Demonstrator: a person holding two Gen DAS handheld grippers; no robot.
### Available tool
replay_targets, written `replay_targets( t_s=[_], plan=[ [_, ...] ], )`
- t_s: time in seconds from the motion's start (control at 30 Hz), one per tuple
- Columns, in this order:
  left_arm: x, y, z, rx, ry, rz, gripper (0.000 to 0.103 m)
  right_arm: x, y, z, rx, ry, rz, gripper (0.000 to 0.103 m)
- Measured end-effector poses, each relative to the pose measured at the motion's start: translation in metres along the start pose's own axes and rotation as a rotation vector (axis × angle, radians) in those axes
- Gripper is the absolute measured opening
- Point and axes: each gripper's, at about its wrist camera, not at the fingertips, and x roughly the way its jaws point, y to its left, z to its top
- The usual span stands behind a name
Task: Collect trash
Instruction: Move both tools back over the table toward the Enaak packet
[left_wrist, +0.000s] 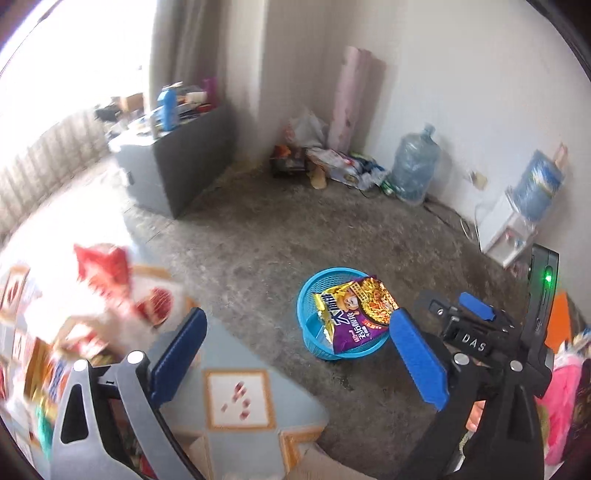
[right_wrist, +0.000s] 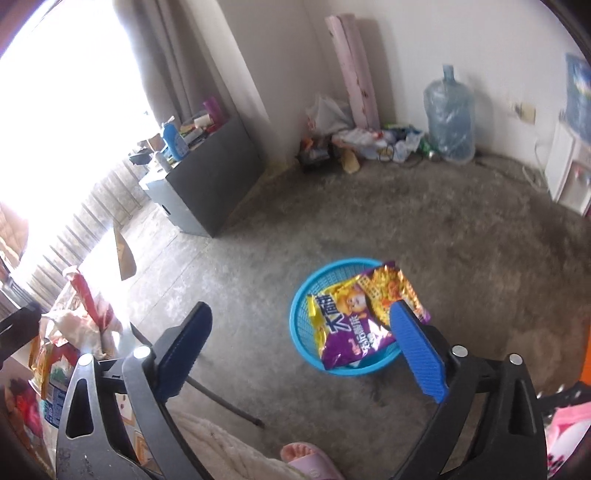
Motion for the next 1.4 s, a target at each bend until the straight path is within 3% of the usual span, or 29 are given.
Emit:
replay_targets(
  t_s=[0.27,0.4,0.63,0.83,0.97,1.13,1.27,1.4],
  plan=[
    [-0.055,0.044,-0.021,-0.116,-0.035,0.089,0.097,-0.025,0.032,-0.002,-0.085,-0.053,-0.044,0.095],
    [-0.074,0.066,-0.028,-0.201,-0.028,0.177,0.097,-0.034,0.045,-0.004,-0.127,-0.071,-0.048,0.095],
    [-0.102,0.094,-0.042,-0.303,-0.092,0.250,0.097,-0.047,0.065,-0.008,-0.215,-0.141,-0.140,0.095],
    [-0.116,0.117,-0.055,-0.387,-0.104,0.161,0.097,-0.057,0.078,-0.013,-0.284,-0.190,-0.162,0.095],
    [-0.128,0.124,-0.064,-0.375,-0.140,0.145,0.097,-0.065,0.086,-0.016,-0.321,-0.218,-0.096,0.095],
    [-0.142,0.127,-0.072,-0.339,-0.182,0.161,0.097,-0.072,0.088,-0.020,-0.343,-0.221,0.056,0.095],
    [-0.153,0.141,-0.086,-0.380,-0.218,0.125,0.097,-0.072,0.094,-0.024,-0.338,-0.212,0.153,0.095],
    [-0.161,0.155,-0.103,-0.423,-0.249,0.138,0.097,-0.073,0.106,-0.030,-0.342,-0.196,0.192,0.095]
  ],
)
